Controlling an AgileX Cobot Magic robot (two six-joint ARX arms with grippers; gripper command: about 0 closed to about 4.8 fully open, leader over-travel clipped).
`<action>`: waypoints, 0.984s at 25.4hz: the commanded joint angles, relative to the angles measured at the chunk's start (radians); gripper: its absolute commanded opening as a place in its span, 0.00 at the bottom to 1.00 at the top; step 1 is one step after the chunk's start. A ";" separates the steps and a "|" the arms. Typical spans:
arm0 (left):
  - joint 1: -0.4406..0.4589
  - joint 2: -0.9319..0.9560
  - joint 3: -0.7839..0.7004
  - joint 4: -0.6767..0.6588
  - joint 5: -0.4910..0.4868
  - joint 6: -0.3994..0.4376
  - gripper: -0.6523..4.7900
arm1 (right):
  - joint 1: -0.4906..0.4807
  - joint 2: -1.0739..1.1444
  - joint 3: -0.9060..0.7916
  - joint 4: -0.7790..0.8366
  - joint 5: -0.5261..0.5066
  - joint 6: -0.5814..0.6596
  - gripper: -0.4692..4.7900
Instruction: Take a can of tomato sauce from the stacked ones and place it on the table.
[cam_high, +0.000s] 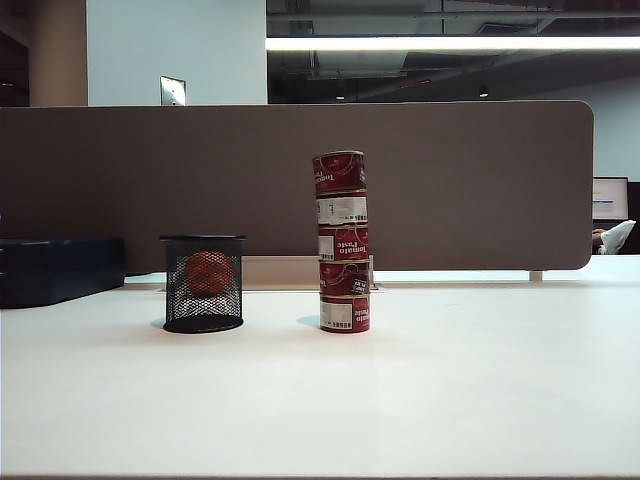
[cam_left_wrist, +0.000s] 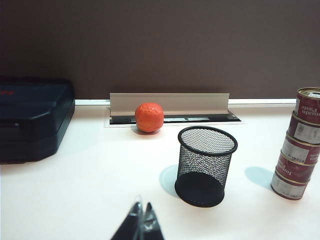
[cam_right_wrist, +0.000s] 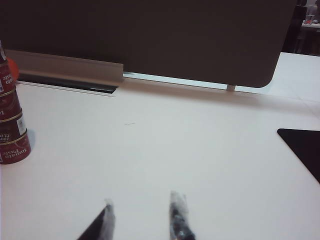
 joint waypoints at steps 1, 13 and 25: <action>0.001 0.000 0.003 0.012 0.003 0.004 0.11 | 0.000 -0.001 0.002 0.015 0.002 -0.002 0.36; 0.001 0.000 0.003 0.012 0.003 0.004 0.11 | 0.000 -0.001 0.002 0.016 0.002 -0.003 0.36; 0.001 0.000 0.003 0.012 0.003 0.004 0.11 | 0.000 -0.001 0.002 0.025 0.002 -0.002 0.36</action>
